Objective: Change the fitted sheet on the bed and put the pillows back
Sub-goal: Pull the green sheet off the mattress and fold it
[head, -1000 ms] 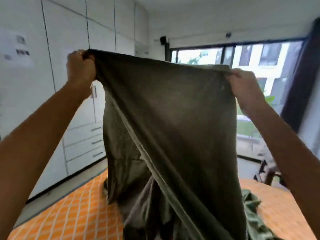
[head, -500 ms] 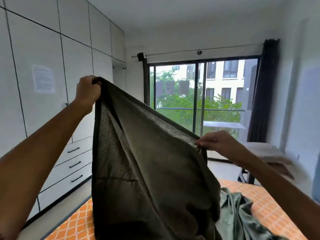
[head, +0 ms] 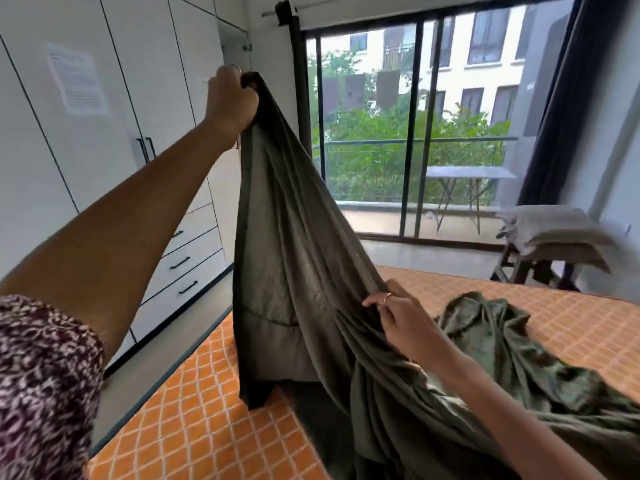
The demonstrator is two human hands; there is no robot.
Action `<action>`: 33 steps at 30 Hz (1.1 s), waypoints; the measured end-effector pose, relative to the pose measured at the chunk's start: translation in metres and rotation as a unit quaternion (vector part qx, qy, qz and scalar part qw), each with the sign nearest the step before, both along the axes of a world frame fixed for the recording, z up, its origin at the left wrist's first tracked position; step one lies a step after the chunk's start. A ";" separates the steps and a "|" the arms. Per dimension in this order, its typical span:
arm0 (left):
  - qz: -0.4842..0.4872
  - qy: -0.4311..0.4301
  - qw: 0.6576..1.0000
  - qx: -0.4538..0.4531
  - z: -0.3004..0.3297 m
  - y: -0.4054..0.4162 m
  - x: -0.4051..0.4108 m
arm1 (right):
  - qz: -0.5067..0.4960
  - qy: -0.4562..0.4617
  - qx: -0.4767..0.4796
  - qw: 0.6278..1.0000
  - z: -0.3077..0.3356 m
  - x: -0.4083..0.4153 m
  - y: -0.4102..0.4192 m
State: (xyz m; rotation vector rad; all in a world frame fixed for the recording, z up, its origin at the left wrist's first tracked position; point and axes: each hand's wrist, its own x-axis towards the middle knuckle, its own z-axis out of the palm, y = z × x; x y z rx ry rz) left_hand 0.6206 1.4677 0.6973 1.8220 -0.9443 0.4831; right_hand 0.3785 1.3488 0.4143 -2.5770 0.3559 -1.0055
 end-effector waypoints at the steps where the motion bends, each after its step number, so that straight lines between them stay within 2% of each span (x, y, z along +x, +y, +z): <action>1: -0.001 0.005 1.000 -0.010 0.001 0.000 0.000 | -0.019 -0.007 -0.004 1.000 0.006 -0.001 -0.004; 6: -0.020 0.002 0.999 -0.043 0.005 -0.003 0.003 | -0.059 0.009 -0.003 0.998 0.007 -0.001 -0.004; 15: -0.031 -0.050 0.997 -0.050 0.011 -0.011 -0.014 | -0.142 0.075 -0.009 0.987 -0.002 0.009 -0.003; 22: -0.029 -0.063 0.996 -0.049 0.012 -0.011 -0.011 | -0.233 0.178 -0.051 0.955 0.003 0.024 -0.011; 24: -0.024 -0.062 0.997 -0.043 0.011 -0.009 -0.009 | -0.237 0.220 -0.038 0.945 0.000 0.029 -0.015; 26: -0.014 -0.049 0.998 -0.048 0.010 -0.007 -0.005 | -0.254 0.206 0.035 0.944 0.003 0.030 -0.029; 29: 0.003 -0.032 0.999 -0.044 0.008 -0.002 0.006 | -0.287 0.124 0.123 0.942 0.052 0.016 -0.067; 31: 0.014 -0.047 0.998 -0.030 0.011 0.000 0.016 | -0.319 0.110 0.099 0.936 0.118 -0.006 -0.097; 33: 0.022 -0.067 0.997 -0.029 0.026 -0.001 0.023 | -0.349 0.054 0.002 0.936 0.212 -0.035 -0.115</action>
